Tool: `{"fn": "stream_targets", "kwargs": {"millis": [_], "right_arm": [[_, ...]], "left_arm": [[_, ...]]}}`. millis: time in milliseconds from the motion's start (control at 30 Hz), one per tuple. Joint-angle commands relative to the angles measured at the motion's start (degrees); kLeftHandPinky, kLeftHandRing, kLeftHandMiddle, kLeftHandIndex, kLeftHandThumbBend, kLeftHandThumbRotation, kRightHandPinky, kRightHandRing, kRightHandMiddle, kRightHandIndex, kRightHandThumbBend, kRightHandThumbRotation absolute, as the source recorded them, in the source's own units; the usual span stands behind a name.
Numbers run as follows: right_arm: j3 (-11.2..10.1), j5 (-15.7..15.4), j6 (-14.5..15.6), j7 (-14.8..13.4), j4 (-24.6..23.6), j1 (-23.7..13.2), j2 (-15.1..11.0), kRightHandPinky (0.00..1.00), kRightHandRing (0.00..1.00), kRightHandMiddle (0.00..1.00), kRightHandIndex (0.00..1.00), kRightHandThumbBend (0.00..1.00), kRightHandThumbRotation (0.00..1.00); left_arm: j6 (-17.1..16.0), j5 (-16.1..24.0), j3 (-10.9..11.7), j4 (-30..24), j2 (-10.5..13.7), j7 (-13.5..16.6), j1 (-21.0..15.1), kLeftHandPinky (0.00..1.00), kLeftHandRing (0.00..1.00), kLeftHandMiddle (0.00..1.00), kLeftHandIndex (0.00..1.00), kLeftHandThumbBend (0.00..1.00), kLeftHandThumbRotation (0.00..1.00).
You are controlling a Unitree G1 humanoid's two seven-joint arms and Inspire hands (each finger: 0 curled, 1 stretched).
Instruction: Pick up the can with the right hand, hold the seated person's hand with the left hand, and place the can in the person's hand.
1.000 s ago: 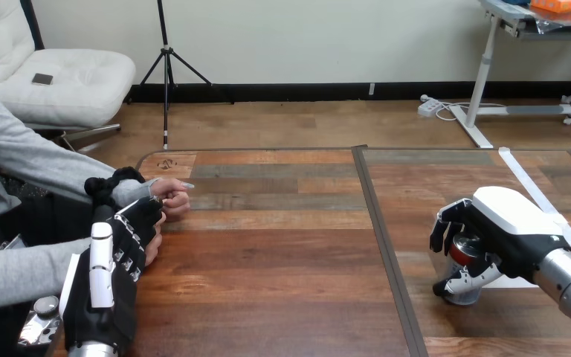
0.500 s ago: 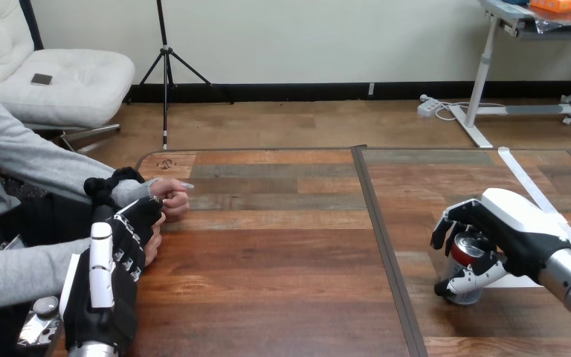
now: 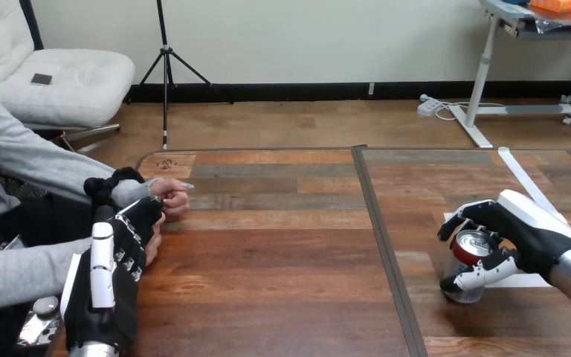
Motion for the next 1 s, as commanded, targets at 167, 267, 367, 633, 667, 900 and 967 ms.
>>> {"fn": "stream_targets", "kwargs": {"millis": [167,267,367,633,667,900,967], "right_arm": [[-2.91,3.21,0.89,1.71,-4.57,-0.85,0.44,0.58,0.61,0.64,0.67,0.97,0.3],[-3.28,3.89,1.63,2.33,-5.03,-0.61,0.48,0.59,0.62,0.64,0.68,0.98,0.32],[-3.5,4.5,2.22,2.79,-5.29,-0.43,0.47,0.61,0.63,0.65,0.69,0.98,0.33],[-4.63,6.42,3.35,4.29,-6.26,0.16,0.72,0.62,0.64,0.65,0.7,0.98,0.36],[-4.74,6.65,3.52,4.49,-6.44,0.24,0.73,0.61,0.64,0.65,0.7,0.97,0.36],[-5.8,8.8,4.6,5.95,-7.64,0.84,0.95,0.59,0.63,0.65,0.7,0.97,0.36],[-6.03,9.35,4.96,6.29,-7.78,0.91,0.96,0.59,0.63,0.65,0.7,0.97,0.37]], "left_arm": [[-1.02,0.47,-0.84,-2.38,0.23,-0.19,-2.02,0.97,0.89,0.81,0.69,0.45,1.0],[-1.26,0.54,-0.82,-2.34,0.16,-0.13,-2.06,0.96,0.89,0.81,0.69,0.45,1.0],[-1.12,0.26,-0.72,-2.4,-0.02,-0.12,-2.08,0.96,0.88,0.81,0.69,0.45,1.0],[-1.4,0.58,-0.73,-2.07,0.19,-0.1,-2.13,0.96,0.88,0.81,0.69,0.45,1.0],[-1.6,0.68,-0.72,-2.0,0.2,-0.04,-2.15,0.96,0.88,0.81,0.69,0.44,1.0],[-1.39,0.64,-0.67,-2.12,0.26,-0.04,-2.1,0.95,0.88,0.81,0.69,0.44,1.0],[-1.08,0.52,-0.67,-2.31,0.24,-0.03,-2.05,0.95,0.88,0.81,0.69,0.45,1.0]]}}
